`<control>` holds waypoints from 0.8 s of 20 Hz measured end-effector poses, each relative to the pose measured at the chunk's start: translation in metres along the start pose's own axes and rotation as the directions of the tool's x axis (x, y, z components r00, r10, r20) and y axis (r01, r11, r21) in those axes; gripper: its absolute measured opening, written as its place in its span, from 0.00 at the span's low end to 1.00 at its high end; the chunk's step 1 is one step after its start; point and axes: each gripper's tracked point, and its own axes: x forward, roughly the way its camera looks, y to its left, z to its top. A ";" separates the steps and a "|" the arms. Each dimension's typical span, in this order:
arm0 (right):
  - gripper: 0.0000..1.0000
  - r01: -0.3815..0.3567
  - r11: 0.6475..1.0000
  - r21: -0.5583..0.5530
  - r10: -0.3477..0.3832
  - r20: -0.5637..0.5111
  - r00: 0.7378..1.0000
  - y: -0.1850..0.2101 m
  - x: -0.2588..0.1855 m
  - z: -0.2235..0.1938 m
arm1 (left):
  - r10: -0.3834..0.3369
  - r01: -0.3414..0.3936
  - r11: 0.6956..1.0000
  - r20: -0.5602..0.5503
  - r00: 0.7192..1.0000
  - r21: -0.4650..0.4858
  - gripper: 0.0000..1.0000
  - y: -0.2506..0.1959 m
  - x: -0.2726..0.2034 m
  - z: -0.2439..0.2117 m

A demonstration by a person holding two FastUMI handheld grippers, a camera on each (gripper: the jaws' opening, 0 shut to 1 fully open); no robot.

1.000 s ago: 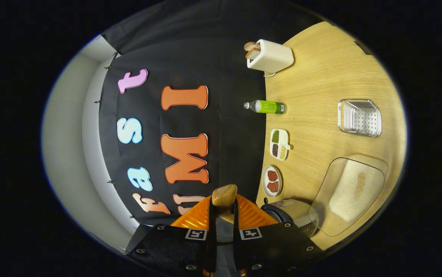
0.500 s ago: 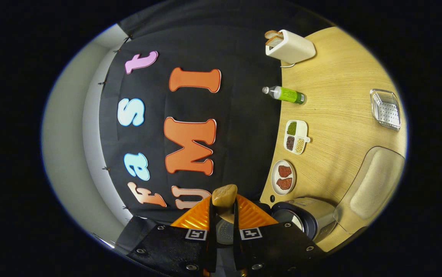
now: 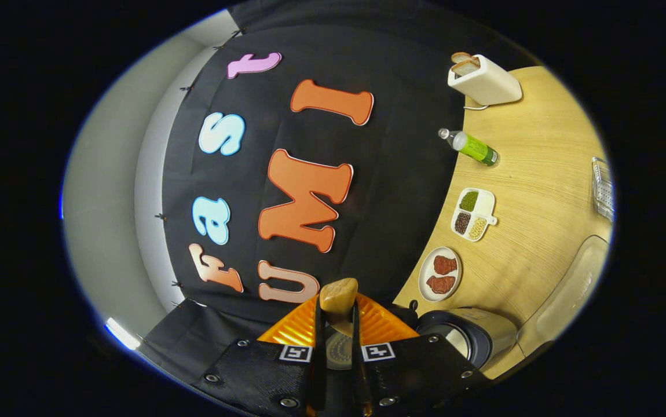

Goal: Close the left gripper, press the button to open the rice cooker; take a wooden spoon from the chopstick holder with the right hand, scoop a spoonful of rice and pour it into the rice cooker, then put the wooden spoon back into the chopstick holder.

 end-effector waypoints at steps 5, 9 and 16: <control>0.17 0.004 0.989 -0.147 -0.002 0.012 1.000 0.006 0.007 -0.003 | 0.006 -0.006 1.000 0.003 1.000 -0.004 0.95 0.003 0.001 0.001; 0.17 -0.011 0.976 -0.219 0.011 -0.002 1.000 0.012 0.011 -0.010 | 0.012 -0.012 1.000 0.001 1.000 0.001 1.00 0.005 0.004 0.002; 0.17 -0.044 0.929 -0.369 0.030 -0.042 0.999 0.022 0.019 -0.027 | 0.012 -0.012 1.000 0.007 1.000 0.000 0.95 0.010 0.007 0.005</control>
